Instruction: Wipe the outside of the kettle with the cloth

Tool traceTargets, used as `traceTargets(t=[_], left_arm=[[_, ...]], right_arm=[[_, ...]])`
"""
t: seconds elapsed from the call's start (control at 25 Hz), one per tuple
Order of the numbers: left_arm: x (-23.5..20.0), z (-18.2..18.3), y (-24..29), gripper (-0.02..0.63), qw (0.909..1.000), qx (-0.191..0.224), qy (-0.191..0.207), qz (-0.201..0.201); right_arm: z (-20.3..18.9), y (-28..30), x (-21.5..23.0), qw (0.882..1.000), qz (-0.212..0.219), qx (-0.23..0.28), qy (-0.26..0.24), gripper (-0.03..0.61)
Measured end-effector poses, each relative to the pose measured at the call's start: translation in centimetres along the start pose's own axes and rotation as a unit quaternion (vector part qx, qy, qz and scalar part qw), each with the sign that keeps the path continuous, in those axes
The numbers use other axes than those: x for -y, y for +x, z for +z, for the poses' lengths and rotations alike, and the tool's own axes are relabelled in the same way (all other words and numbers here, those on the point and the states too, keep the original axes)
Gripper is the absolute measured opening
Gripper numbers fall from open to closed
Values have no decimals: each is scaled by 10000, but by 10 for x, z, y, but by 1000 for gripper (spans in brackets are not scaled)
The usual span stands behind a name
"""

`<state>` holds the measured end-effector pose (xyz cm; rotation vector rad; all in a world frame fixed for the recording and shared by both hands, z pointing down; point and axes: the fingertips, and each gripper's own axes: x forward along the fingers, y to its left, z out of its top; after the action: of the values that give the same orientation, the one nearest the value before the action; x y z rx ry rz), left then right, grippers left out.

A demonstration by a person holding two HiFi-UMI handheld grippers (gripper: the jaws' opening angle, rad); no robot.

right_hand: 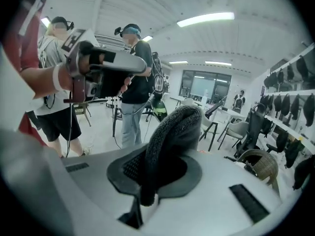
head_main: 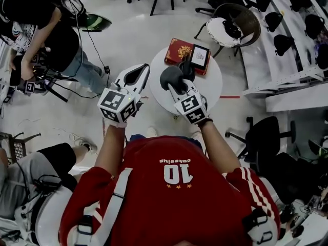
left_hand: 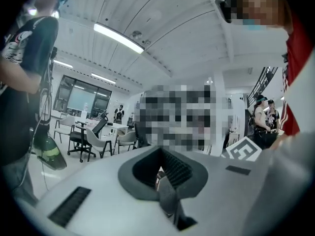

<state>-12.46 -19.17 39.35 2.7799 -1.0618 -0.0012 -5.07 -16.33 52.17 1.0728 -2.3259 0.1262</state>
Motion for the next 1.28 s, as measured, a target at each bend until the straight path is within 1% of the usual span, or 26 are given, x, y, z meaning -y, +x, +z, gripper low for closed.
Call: traceTargets(t=[0.16,0.36,0.52,0.64,0.76,0.88,1.0,1.16,1.28], left_arm=[[30,8,25,6,9999,77,61,-78],[74,19,56,6,9995,220,143,-167],[103,25,79,6,9992,255,197,-228],[123,33,93,6,9990,228,246,-285],[135,40,102,6,9988,229,334,-264],[143,45,105,6,9984,262,444,-223],[149,49,104,6,9981,296,510,-176],[150,49,107,7,9983,335,469,-77],[150,49,105,7,9984,353,431,3]], right_arm=[[2,-46,29,9992,-165,311,194,45],[-2,-115,80,9957,-569,657,330,45],[-11,-165,125,9904,-915,894,522,44],[-24,-194,155,9864,-1155,953,672,44],[-32,-221,179,9799,-1398,1113,883,44],[-30,-247,195,9710,-1600,1408,1081,44],[-21,-270,203,9636,-1717,1696,1146,44],[-5,-290,211,9554,-1693,2072,1247,44],[4,-294,211,9535,-1653,2193,1241,44]])
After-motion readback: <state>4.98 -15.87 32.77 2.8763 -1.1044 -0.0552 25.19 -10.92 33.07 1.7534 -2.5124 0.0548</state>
